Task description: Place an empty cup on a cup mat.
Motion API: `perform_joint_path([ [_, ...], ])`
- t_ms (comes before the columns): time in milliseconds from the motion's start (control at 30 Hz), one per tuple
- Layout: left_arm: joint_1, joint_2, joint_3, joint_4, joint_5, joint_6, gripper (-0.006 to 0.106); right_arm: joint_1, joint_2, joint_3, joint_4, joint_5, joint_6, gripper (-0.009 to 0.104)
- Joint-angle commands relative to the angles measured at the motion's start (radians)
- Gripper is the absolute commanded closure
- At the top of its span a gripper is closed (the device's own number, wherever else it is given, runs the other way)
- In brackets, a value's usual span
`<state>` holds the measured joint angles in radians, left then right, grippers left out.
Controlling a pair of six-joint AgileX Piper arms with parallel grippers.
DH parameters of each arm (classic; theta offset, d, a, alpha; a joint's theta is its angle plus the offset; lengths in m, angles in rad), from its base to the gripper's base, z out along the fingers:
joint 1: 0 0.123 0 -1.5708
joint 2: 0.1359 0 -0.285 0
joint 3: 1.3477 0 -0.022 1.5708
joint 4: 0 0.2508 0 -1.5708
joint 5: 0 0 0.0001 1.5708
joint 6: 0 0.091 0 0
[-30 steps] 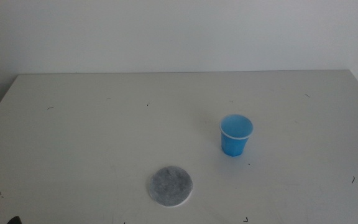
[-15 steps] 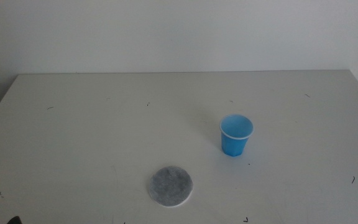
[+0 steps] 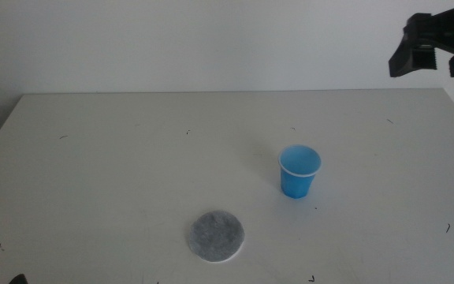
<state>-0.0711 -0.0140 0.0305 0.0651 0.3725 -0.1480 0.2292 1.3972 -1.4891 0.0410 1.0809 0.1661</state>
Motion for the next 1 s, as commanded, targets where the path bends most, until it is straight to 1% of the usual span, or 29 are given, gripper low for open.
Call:
perform_joint_path([
  [0,0.001,-0.003,-0.006,0.0,-0.067,-0.011,-0.005,0.04,0.034,-0.087,-0.041,0.001,0.014,0.01],
  [67,0.001,-0.003,-0.006,0.0,-0.067,-0.011,-0.005,0.07,0.088,-0.14,-0.065,0.035,0.013,0.01],
  [233,0.001,-0.003,-0.006,0.0,-0.067,-0.011,-0.005,0.114,0.213,-0.233,-0.101,0.132,0.013,0.01],
  [367,0.001,-0.003,-0.006,0.0,-0.067,-0.011,-0.005,0.136,0.303,-0.275,-0.097,0.158,0.014,0.01],
  [500,0.001,-0.003,-0.006,0.0,-0.067,-0.011,-0.005,0.144,0.379,-0.275,-0.079,0.152,0.014,0.01],
  [967,0.001,-0.003,-0.006,0.0,-0.067,-0.011,-0.005,0.144,0.571,-0.275,-0.079,0.047,0.014,0.01],
])
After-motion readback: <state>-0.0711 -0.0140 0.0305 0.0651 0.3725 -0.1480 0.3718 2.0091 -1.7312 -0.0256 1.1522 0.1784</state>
